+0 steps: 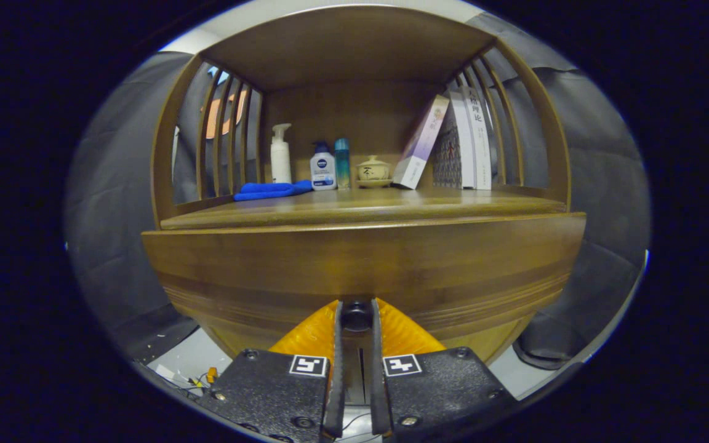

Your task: Pull open the drawer, take out the items inside it, and place them on the countertop above the cabinet.

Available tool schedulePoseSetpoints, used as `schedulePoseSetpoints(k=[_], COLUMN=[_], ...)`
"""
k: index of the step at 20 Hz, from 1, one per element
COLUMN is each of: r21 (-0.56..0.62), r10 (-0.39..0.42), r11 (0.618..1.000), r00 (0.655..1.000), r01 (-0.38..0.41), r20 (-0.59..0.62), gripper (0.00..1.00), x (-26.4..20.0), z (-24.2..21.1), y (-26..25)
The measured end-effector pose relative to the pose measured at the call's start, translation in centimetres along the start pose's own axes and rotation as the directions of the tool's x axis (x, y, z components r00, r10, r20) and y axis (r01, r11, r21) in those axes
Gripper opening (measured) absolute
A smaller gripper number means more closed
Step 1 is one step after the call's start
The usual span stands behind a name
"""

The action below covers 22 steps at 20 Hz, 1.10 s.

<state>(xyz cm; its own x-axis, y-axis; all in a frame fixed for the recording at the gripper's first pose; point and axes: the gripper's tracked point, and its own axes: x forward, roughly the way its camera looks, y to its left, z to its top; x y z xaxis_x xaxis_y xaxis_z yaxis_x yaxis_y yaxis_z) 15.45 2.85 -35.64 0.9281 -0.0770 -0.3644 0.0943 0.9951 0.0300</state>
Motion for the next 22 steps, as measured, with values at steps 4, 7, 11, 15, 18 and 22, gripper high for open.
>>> schedulePoseSetpoints(k=[4,7,11,15,18,22], r21=[-0.018,0.001,-0.014,-0.015,-0.017,-0.015], r10=[0.008,0.018,0.027,0.033,0.036,0.045], r11=[1.000,1.000,1.000,0.999,0.999,0.999], r00=[1.000,1.000,1.000,0.999,0.999,0.999], r01=[-0.008,-0.018,-0.028,-0.033,-0.036,-0.046], r20=[-0.003,-0.004,-0.011,-0.013,-0.019,-0.030], gripper=[0.20,0.20,0.20,0.20,0.20,0.20], x=[-1.7,-3.3,-4.5,-6.5,-7.4,-8.7], z=[-0.6,-0.9,-1.4,-2.0,-2.3,-3.1], y=[-0.3,-0.1,-0.2,-0.2,-0.2,-0.2])
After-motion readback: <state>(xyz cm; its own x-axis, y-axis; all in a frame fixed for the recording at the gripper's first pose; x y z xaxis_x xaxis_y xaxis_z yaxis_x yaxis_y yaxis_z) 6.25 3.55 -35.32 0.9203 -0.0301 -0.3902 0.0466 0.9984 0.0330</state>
